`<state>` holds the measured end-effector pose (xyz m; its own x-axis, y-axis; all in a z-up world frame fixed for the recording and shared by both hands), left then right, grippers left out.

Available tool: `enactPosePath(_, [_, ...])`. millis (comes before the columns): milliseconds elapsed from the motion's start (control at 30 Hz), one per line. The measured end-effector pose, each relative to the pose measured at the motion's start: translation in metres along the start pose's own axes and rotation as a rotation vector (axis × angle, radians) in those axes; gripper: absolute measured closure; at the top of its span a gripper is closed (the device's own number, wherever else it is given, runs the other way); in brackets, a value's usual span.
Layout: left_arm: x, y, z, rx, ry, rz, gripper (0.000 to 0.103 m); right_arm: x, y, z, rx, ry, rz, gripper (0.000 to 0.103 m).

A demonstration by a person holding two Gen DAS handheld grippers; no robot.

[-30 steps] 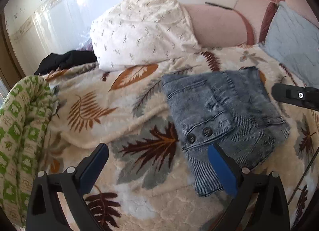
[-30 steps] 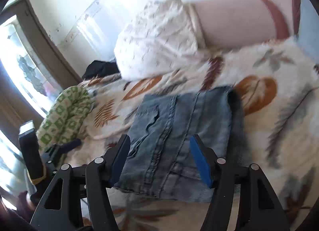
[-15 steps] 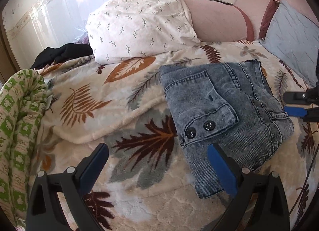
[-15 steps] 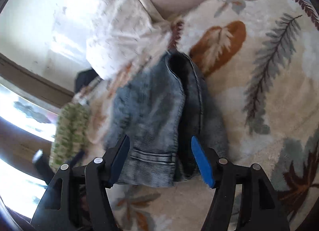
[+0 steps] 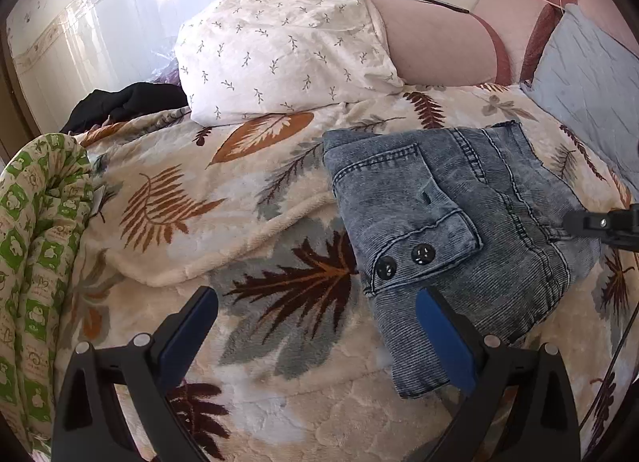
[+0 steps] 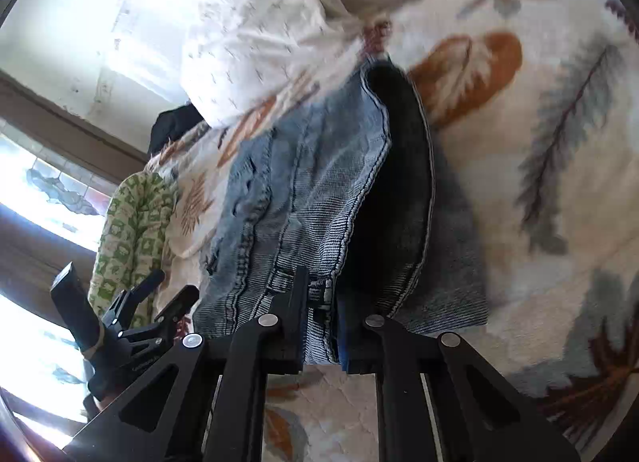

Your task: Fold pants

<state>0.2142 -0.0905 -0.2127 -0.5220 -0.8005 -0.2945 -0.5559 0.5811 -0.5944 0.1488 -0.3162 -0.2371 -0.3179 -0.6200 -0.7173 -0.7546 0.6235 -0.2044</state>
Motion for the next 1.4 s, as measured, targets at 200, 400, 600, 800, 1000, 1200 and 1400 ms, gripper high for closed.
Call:
enactPosePath(200, [0.004, -0.002, -0.003, 0.015, 0.013, 0.006, 0.002, 0.000, -0.006, -0.021, 0.135, 0.099, -0.033, 0.093])
enactPosePath(400, [0.017, 0.003, 0.010, -0.002, 0.015, 0.045, 0.002, 0.023, 0.000, 0.008, 0.060, 0.242, -0.041, 0.093])
enactPosePath(600, [0.020, 0.002, 0.011, 0.005, -0.021, 0.066, 0.002, 0.020, 0.004, 0.014, 0.058, 0.304, -0.088, 0.089])
enactPosePath(800, [0.019, 0.002, 0.011, -0.001, -0.029, 0.064, 0.002, -0.009, 0.004, -0.019, 0.209, 0.365, -0.221, 0.052])
enactPosePath(1000, [0.020, 0.002, 0.010, 0.004, -0.045, 0.076, 0.002, -0.040, 0.023, -0.011, 0.210, 0.282, -0.342, 0.049])
enactPosePath(1200, [0.021, 0.002, 0.010, 0.005, -0.044, 0.077, 0.002, -0.032, 0.029, 0.009, 0.165, 0.341, -0.356, 0.049])
enactPosePath(1400, [0.021, 0.003, 0.013, 0.001, -0.044, 0.077, 0.001, -0.022, 0.033, 0.023, 0.128, 0.369, -0.347, 0.047])
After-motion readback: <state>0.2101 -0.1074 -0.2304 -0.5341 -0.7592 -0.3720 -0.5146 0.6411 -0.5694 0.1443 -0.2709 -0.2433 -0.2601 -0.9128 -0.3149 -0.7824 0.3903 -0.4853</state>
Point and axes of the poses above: each gripper's, at about its wrist camera, not at the fingertips, and z roughly the way its jaws point, x to its right, y to its underside, the point moved 6 cm from there along z, roughly the way its jaws point, and after that the axes turned 13 degrees about z, right-handed, at the moved point
